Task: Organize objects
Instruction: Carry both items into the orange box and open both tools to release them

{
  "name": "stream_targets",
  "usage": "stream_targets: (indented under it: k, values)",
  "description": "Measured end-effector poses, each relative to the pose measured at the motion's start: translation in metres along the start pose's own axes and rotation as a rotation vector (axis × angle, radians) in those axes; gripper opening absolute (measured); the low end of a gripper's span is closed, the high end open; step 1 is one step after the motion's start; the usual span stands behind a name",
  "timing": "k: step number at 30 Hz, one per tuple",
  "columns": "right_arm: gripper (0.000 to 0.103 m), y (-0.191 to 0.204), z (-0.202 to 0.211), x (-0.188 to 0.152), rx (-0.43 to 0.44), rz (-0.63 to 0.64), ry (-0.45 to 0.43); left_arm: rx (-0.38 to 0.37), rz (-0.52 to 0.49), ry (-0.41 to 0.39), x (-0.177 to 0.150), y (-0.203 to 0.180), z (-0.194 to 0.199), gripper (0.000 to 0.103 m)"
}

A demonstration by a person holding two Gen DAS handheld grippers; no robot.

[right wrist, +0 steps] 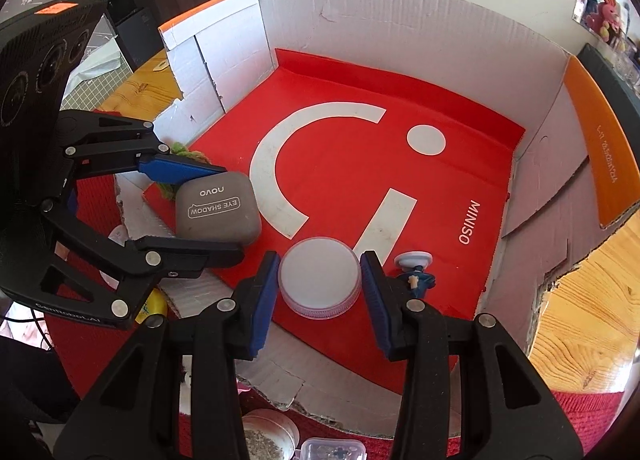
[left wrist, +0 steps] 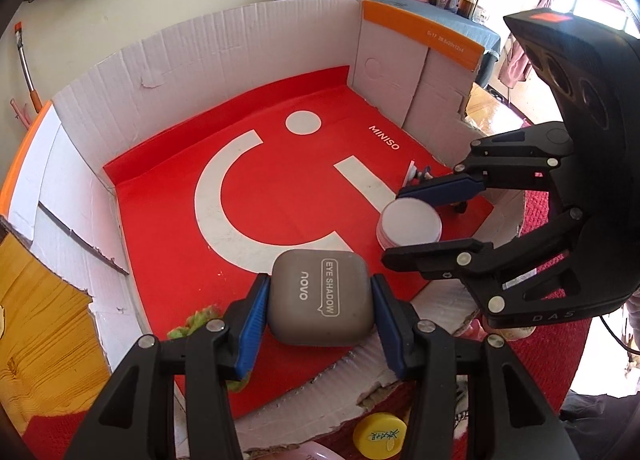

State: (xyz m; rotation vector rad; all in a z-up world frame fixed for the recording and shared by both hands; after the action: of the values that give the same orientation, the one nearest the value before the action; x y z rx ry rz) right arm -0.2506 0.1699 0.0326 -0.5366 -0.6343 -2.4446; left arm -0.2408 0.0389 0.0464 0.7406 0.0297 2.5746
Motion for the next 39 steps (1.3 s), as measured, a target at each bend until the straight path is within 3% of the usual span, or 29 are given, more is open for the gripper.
stream_targets:
  k: [14,39]
  values:
    - [0.040,0.0037,-0.0052,-0.0034,-0.018,0.030,0.038,0.006,-0.060,0.025,-0.0027,-0.0067,-0.0093,0.052]
    - [0.042,0.0021,-0.0096,-0.0022,-0.026,0.038,0.043,0.007,-0.060,0.026,-0.0029,-0.0069,-0.0091,0.052]
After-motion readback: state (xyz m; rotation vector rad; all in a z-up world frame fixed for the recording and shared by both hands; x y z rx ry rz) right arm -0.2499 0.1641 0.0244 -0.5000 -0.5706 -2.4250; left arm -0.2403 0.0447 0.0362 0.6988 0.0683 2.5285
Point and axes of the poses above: each gripper's, at about its wrist camera, not at the fingertips, and z roughly against the way its jaws point, y to its left, x to its top, the point moved 1 cm from there along -z, roughly the way its jaws point, and after that the axes turned 15 degrees about x, right-handed, at the moved point
